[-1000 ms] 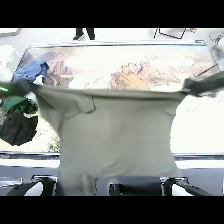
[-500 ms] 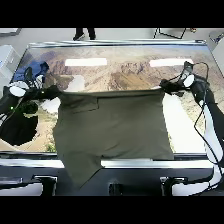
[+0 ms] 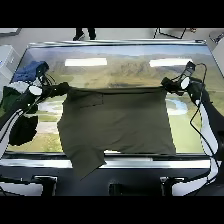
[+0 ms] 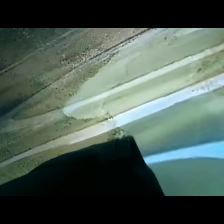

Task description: Fold the clothes and pants, and hang the long-sleeved shirts on hangers.

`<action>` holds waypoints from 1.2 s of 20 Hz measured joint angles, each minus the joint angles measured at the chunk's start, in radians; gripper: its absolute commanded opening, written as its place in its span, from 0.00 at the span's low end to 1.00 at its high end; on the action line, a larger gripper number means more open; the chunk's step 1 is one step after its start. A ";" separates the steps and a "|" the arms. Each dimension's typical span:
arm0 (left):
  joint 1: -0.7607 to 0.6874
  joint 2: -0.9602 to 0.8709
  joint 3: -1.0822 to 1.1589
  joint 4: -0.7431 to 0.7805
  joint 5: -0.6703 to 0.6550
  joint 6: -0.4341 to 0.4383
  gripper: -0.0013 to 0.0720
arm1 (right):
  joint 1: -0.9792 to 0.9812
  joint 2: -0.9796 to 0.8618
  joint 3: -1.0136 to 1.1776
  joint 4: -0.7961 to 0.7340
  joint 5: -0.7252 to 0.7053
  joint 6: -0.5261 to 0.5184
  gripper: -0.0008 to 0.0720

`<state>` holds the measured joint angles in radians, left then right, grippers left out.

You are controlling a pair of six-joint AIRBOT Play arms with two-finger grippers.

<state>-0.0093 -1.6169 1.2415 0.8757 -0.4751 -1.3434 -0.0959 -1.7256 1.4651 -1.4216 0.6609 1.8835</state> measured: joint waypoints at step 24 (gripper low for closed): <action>0.140 0.064 -0.140 0.101 -0.814 -0.037 0.05 | -0.111 0.083 -0.134 -0.049 0.753 -0.224 0.16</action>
<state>0.1310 -1.5524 1.1011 0.9764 -1.2888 -1.3804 -0.2070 -1.6428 1.3315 -1.4704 1.4136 1.6596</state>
